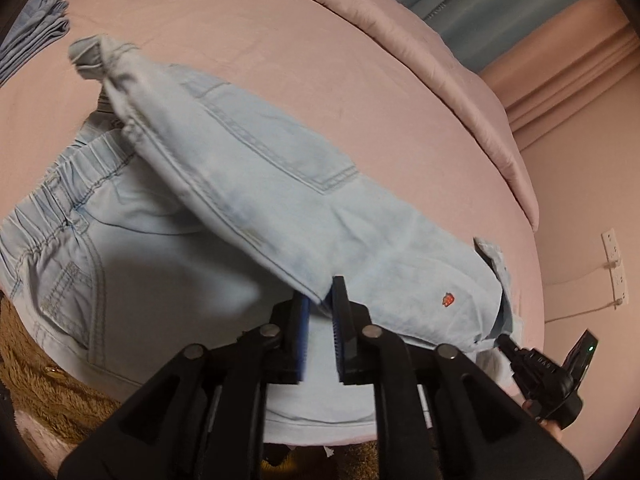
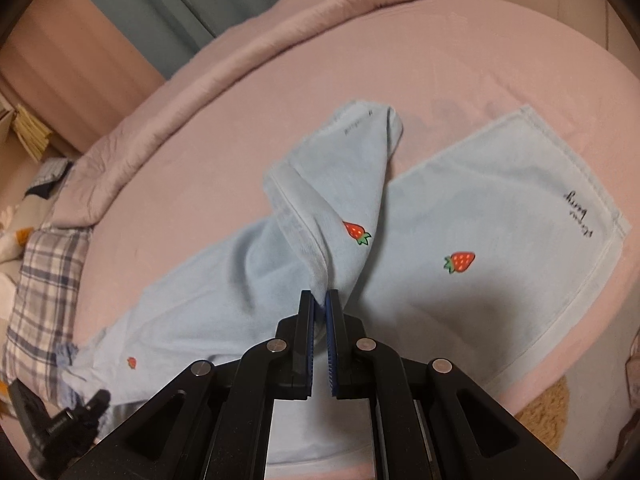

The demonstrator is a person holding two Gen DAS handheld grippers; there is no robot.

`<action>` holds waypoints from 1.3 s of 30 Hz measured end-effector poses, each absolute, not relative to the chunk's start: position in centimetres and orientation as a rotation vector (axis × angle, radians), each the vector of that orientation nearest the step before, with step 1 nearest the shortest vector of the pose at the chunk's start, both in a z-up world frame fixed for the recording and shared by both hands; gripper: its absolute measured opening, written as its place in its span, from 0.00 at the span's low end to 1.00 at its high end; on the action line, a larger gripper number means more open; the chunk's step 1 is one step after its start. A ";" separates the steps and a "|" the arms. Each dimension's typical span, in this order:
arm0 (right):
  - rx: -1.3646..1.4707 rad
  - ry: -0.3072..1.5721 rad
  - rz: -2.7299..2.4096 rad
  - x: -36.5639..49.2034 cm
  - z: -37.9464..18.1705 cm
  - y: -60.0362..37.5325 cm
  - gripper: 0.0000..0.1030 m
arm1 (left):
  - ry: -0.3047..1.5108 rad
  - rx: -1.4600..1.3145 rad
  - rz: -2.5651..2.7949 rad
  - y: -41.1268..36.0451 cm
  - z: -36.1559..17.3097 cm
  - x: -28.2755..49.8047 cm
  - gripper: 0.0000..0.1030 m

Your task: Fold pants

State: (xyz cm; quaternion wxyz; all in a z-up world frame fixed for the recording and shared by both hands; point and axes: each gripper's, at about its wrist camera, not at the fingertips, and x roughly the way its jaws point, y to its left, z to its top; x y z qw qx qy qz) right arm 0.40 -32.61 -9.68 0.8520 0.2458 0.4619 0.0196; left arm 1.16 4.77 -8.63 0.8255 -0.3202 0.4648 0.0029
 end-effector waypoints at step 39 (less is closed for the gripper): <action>0.410 1.043 -0.003 0.8 -10.1 -31.4 0.06 | 1.105 -0.649 0.135 9.2 -11.8 -2.2 0.15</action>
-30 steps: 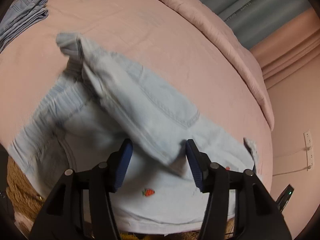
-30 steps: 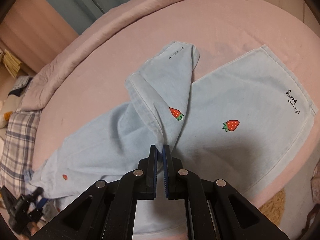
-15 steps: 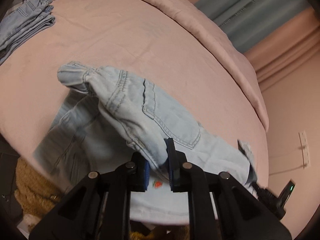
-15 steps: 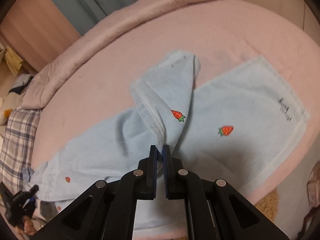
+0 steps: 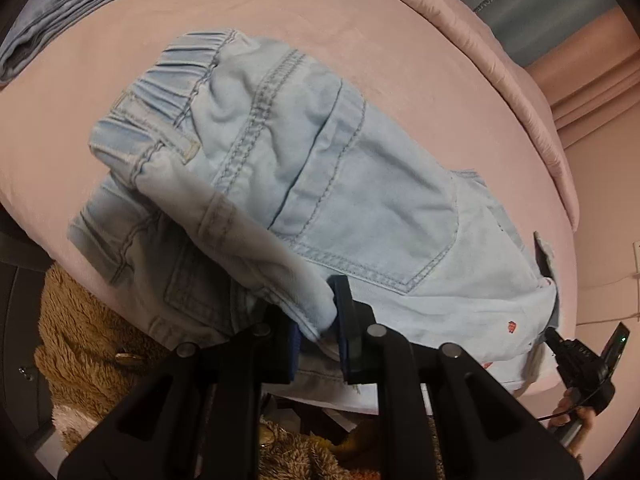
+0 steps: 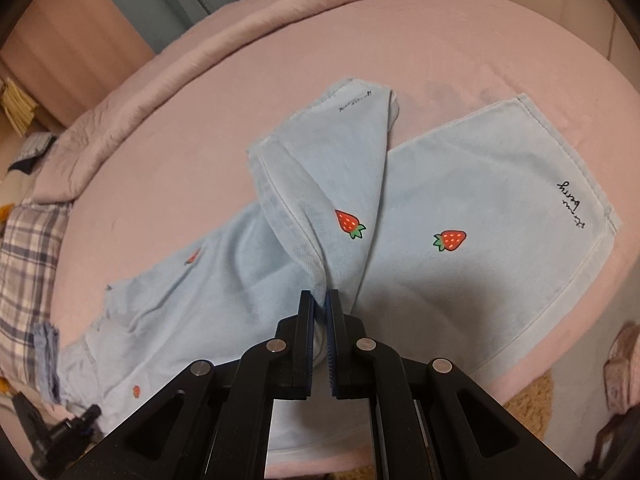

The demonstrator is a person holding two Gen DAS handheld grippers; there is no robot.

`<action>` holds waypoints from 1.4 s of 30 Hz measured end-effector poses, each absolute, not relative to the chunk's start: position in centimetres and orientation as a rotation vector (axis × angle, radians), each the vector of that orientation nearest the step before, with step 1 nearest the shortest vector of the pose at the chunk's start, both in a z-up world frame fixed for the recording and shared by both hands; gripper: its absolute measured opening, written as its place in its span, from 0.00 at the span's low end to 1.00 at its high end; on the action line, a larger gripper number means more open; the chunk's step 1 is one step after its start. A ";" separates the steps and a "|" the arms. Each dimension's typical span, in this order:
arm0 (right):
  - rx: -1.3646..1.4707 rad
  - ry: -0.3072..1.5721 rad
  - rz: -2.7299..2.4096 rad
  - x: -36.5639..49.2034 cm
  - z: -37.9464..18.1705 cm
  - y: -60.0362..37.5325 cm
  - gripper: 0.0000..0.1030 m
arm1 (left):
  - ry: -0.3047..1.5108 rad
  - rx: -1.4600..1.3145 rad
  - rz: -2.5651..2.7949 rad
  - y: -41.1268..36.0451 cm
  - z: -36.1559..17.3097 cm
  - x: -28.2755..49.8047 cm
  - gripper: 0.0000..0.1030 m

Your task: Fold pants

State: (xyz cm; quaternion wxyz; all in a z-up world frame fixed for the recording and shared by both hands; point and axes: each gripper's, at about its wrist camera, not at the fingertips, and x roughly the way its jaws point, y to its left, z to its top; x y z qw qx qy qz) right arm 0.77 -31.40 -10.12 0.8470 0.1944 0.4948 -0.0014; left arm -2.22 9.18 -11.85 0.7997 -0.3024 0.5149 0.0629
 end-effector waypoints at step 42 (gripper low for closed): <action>0.498 0.797 -0.243 -0.1 -3.5 -40.4 0.03 | 1.084 -0.672 0.041 10.6 -12.6 -3.2 0.15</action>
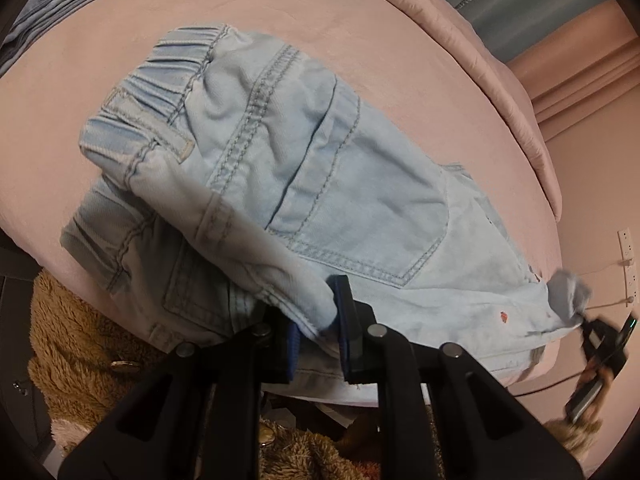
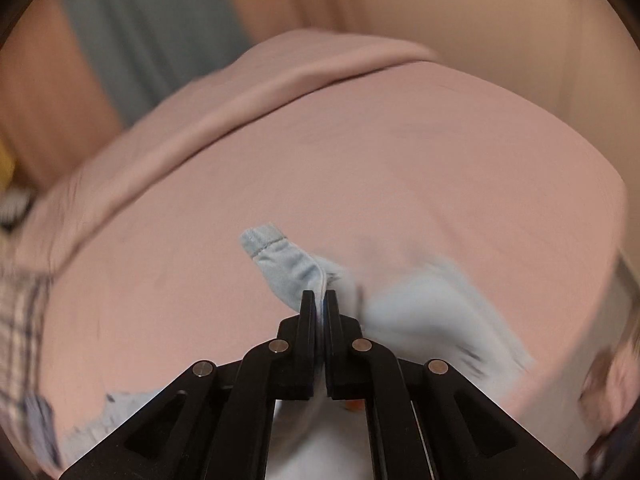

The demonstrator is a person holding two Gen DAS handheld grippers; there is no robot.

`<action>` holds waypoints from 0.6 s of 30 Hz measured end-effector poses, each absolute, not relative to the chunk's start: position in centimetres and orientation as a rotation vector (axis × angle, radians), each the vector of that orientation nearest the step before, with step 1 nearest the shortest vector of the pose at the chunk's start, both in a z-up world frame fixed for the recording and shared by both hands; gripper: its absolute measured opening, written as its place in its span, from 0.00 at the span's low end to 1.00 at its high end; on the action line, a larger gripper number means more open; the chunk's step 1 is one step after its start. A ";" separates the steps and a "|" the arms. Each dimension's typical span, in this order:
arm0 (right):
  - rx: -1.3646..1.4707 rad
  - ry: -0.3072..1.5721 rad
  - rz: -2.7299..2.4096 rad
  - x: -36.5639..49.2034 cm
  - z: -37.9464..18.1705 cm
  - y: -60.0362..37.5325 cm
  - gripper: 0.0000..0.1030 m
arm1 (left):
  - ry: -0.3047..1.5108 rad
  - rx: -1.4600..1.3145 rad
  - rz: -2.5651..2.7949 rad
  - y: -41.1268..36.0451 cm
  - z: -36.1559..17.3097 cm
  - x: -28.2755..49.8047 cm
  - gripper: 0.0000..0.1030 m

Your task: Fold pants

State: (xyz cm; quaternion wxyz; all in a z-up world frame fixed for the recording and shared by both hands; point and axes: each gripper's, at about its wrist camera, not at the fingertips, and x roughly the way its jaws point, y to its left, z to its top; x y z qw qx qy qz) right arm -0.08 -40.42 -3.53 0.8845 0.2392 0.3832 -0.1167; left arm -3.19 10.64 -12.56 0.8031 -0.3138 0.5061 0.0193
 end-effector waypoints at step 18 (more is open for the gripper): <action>0.761 0.880 -0.358 -5.7 -11.5 -46.3 0.40 | 1.028 -0.712 0.074 14.7 -10.3 -3.6 0.39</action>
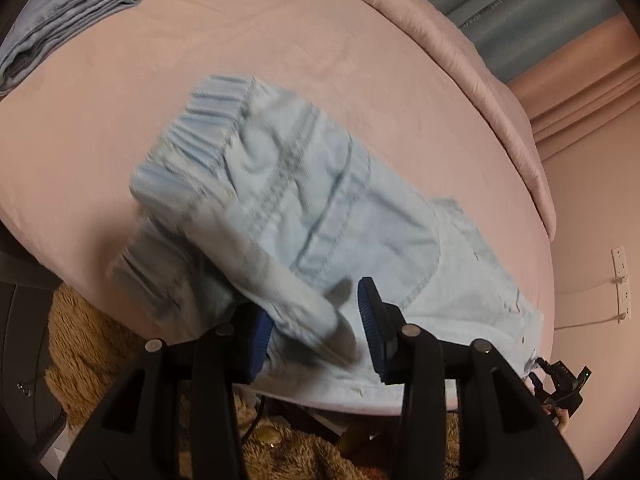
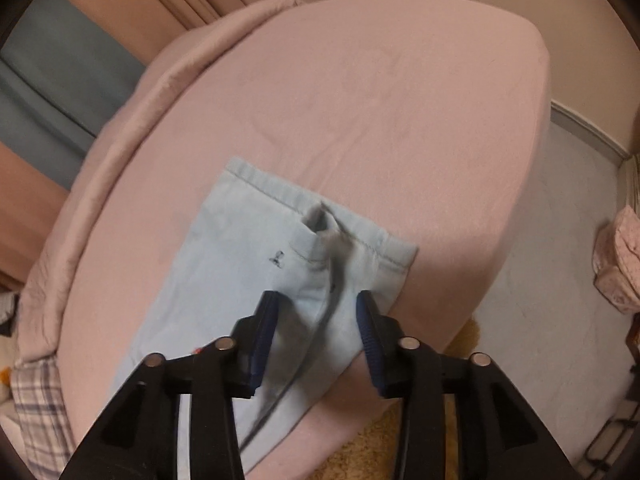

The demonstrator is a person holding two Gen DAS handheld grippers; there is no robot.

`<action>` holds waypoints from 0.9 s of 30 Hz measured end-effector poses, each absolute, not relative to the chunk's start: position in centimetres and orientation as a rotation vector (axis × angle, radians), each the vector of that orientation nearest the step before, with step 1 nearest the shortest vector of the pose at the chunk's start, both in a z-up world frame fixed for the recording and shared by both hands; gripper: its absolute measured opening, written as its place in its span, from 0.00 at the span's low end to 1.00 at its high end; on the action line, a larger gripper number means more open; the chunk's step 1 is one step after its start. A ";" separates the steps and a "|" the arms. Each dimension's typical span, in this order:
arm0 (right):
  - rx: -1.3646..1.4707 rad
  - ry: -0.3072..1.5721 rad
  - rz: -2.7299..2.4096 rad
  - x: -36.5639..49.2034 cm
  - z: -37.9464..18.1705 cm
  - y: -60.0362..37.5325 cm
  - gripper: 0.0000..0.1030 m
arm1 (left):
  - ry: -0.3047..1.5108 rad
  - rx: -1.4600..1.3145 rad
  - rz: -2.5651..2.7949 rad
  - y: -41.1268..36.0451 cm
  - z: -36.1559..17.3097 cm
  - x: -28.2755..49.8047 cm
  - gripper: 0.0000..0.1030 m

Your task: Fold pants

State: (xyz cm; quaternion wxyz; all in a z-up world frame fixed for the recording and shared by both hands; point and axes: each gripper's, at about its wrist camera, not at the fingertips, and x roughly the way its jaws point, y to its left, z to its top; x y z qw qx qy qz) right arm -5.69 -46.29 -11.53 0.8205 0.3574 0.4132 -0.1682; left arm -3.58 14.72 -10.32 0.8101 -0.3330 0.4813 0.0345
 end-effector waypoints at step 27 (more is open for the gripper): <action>0.655 0.944 -0.482 -5.9 -11.4 -48.2 0.22 | 1.147 -0.661 0.091 15.7 -10.6 -5.6 0.30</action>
